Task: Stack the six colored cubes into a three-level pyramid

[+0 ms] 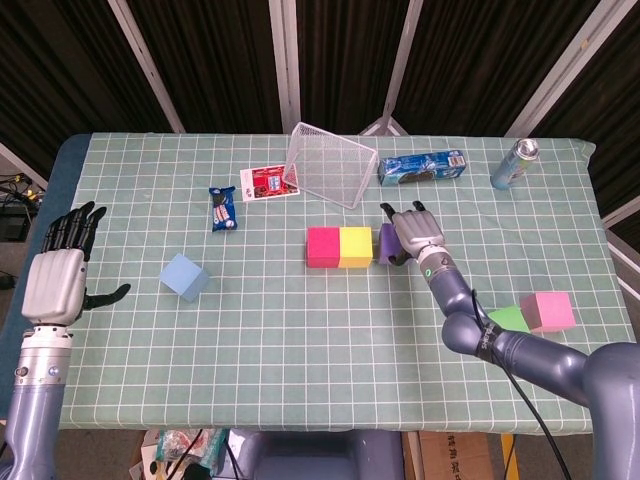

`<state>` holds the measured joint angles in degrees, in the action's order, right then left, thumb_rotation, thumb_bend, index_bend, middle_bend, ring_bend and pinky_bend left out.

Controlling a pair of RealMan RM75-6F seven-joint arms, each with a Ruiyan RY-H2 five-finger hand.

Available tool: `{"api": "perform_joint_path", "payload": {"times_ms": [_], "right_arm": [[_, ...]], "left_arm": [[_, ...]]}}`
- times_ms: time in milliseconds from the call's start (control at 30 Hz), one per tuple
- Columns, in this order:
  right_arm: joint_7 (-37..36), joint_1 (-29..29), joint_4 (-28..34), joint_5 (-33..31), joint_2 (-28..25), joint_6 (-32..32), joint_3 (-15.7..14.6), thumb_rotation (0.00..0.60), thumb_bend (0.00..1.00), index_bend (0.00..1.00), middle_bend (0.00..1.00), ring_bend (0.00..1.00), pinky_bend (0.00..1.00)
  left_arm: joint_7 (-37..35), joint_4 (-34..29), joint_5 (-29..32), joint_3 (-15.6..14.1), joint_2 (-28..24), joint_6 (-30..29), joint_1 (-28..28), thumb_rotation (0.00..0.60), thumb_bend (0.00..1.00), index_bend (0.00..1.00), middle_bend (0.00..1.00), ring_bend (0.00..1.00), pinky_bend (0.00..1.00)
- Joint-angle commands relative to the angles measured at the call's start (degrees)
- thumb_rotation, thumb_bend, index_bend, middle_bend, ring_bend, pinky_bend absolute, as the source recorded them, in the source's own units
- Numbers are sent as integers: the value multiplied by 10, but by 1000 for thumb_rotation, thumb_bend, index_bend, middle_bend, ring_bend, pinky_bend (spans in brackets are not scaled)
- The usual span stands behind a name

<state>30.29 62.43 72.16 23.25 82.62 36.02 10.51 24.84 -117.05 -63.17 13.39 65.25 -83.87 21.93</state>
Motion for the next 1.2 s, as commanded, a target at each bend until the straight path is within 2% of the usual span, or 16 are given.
{"api": "perform_joint_path", "payload": {"times_ms": [33, 667, 1200], "right_arm": [[-3, 4, -7, 2, -1, -7, -5, 600, 291, 0, 389, 266, 0], [-49, 16, -32, 46, 8, -46, -13, 600, 291, 0, 389, 266, 0], [-69, 29, -56, 55, 23, -57, -26, 600, 291, 0, 389, 266, 0]], "left_arm": [[1, 0, 1, 0, 0, 1, 0, 600, 111, 0, 0, 0, 0], [6, 10, 11, 1, 8, 7, 5, 600, 111, 0, 0, 0, 0], [1, 16, 16, 4, 5, 8, 4, 600, 111, 0, 0, 0, 0]]}}
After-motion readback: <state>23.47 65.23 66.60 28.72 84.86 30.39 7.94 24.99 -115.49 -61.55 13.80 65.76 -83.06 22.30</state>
